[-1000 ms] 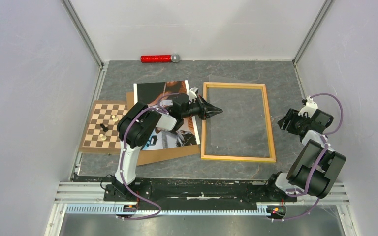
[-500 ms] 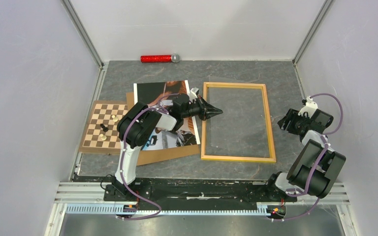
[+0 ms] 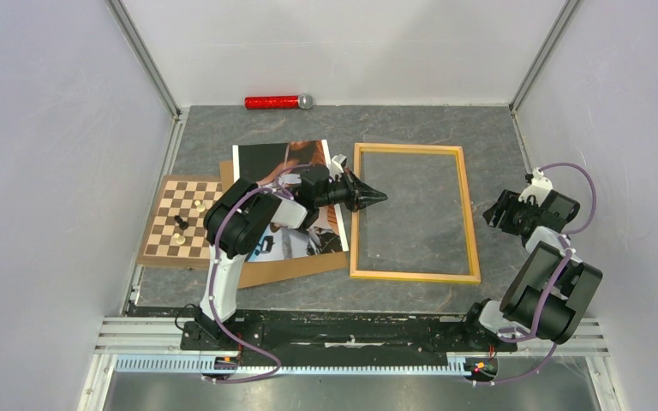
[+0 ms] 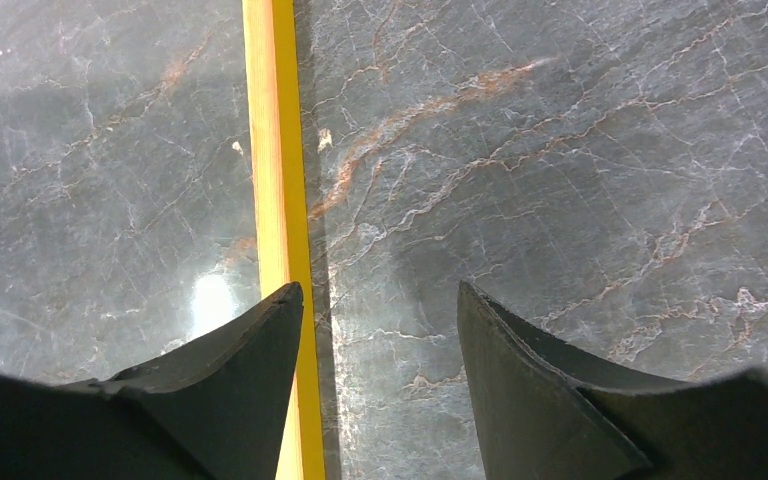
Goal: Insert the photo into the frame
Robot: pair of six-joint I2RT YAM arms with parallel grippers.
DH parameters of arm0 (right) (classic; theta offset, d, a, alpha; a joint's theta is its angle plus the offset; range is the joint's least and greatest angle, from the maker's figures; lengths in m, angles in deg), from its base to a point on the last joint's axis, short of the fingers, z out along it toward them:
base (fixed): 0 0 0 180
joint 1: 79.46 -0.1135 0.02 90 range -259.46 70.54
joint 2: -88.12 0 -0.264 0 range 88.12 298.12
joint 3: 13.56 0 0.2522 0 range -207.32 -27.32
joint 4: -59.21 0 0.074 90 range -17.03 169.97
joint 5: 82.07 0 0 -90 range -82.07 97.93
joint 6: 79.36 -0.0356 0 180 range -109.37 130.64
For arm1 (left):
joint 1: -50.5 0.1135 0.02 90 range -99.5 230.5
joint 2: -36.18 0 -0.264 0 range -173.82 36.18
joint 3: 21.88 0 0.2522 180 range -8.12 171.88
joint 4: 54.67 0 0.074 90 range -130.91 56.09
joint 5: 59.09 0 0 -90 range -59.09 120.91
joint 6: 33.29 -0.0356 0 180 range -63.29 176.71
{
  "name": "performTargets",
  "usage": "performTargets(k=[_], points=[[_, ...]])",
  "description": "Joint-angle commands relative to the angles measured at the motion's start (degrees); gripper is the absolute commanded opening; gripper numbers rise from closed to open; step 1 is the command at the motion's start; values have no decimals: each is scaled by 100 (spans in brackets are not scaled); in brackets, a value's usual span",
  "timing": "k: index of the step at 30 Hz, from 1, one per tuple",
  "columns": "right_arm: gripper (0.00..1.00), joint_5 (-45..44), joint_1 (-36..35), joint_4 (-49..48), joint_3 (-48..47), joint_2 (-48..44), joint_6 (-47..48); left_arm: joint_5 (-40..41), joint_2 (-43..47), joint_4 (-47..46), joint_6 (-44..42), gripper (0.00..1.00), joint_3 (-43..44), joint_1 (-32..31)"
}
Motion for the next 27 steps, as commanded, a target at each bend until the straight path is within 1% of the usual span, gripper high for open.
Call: performTargets(k=[1, 8, 13, 27], points=[[61, 51, 41, -178, 67, -15, 58, -149, 336, -248, 254, 2, -27, -63], [61, 60, 38, -186, 67, -17, 55, -139, 312, -282, 242, 2, -16, -71], [61, 68, 36, -185, 67, -21, 57, -233, 129, -395, 204, 2, 145, -79], [61, 86, 48, -203, 93, 12, 77, -439, -185, -146, -318, 2, 428, -111]])
